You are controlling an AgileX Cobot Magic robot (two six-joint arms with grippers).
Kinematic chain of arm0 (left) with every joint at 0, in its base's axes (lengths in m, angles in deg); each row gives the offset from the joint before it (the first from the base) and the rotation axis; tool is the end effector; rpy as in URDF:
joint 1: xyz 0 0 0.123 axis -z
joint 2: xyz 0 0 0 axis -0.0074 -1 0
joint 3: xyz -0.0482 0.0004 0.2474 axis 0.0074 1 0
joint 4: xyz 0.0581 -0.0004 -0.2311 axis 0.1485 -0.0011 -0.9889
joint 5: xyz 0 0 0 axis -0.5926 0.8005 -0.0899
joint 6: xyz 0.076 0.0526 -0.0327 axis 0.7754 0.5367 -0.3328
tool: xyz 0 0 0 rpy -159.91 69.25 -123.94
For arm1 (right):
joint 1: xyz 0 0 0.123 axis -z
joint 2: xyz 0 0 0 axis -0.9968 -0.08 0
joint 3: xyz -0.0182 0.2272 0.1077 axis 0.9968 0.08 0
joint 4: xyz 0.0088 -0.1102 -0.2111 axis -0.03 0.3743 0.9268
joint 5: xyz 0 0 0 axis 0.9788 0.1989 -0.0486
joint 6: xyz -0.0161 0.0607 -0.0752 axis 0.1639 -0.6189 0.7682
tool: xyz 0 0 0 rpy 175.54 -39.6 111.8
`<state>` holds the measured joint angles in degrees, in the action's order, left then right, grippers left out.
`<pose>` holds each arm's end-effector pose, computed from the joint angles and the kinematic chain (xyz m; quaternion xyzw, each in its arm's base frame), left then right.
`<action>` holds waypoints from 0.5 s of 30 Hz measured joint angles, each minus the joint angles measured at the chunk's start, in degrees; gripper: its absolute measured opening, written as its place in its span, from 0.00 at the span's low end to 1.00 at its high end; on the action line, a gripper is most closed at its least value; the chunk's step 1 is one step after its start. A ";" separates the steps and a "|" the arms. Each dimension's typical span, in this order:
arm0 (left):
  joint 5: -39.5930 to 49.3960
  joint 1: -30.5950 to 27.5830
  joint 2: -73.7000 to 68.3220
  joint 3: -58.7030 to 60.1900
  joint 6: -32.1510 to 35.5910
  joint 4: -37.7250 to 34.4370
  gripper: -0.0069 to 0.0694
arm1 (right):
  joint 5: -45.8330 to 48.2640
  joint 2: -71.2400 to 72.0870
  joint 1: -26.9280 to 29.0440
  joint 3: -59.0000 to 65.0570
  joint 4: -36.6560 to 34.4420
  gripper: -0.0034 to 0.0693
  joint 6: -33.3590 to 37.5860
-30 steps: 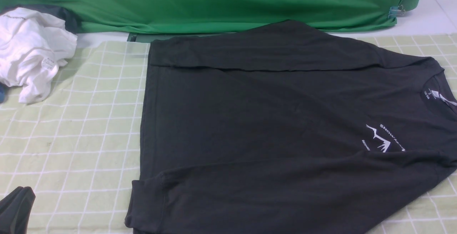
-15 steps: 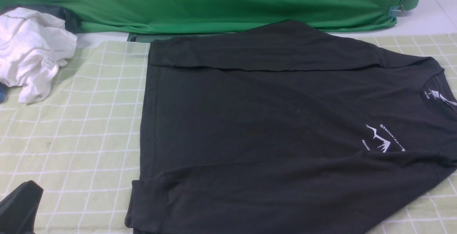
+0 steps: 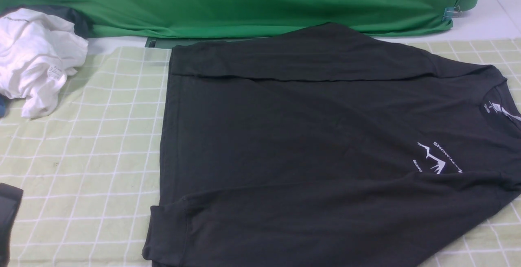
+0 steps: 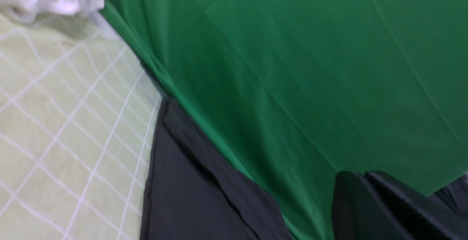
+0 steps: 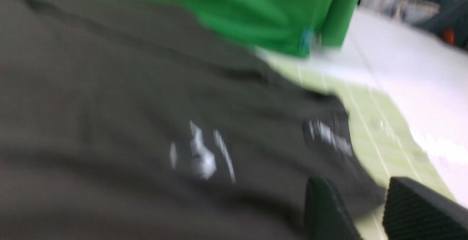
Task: Fold a long-sleeved shirt over a green coffee tablecloth.
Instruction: 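Grasp the left edge of the dark T-shirt lying flat on the table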
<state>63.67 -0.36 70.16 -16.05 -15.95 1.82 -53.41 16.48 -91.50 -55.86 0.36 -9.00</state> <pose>0.0831 -0.0001 0.2124 -0.3036 0.6054 -0.3305 0.6573 0.0830 0.0069 0.1964 -0.0857 0.7247 -0.0210 0.6834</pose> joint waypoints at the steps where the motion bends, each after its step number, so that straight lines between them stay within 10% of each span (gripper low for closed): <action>1: 0.00 0.00 0.00 0.00 0.00 0.02 0.11 | -0.51 0.00 0.00 0.00 0.00 0.38 -0.40; 7: 0.57 0.00 -0.02 -0.17 -3.36 -1.54 0.11 | -12.35 0.00 0.00 0.00 -11.55 0.38 -25.25; 15: 11.84 0.00 -3.91 -21.71 -3.93 3.60 0.11 | -16.99 0.00 0.00 0.00 -12.41 0.38 -31.86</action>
<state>75.51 -0.36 66.25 -37.76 -19.89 5.42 -70.41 16.48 -91.50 -55.86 -12.05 -40.86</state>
